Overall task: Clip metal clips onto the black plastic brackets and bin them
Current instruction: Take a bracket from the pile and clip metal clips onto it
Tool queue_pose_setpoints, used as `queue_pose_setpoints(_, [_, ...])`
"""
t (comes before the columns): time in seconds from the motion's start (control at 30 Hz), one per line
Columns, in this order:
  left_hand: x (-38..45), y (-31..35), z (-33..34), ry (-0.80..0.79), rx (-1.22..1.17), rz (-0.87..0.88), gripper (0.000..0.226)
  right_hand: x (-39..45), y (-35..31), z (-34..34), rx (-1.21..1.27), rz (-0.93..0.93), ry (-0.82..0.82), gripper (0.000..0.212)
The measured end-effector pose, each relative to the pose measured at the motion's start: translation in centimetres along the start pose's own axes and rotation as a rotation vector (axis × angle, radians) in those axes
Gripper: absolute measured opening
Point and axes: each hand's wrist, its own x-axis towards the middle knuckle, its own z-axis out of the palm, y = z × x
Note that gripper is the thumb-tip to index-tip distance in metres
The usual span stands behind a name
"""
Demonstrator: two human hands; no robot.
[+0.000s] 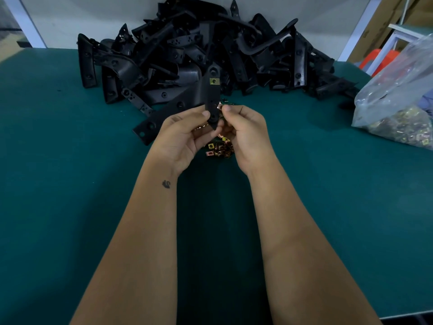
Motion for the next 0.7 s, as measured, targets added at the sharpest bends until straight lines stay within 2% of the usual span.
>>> queue_pose_setpoints(0.33, [0.0, 0.1, 0.0, 0.048, 0.029, -0.069, 0.014, 0.0, 0.0, -0.1, -0.029, -0.012, 0.026, 0.015])
queue_pose_setpoints(0.47, [0.0, 0.0, 0.1, 0.095, -0.023, -0.071, 0.034, -0.1, 0.3, 0.8, -0.015, -0.002, -0.007, 0.016])
queue_pose_setpoints(0.7, [0.3, -0.3, -0.2, 0.094, 0.008, -0.067, 0.022, -0.3, 0.5, 1.0, -0.012, 0.003, 0.033, 0.020])
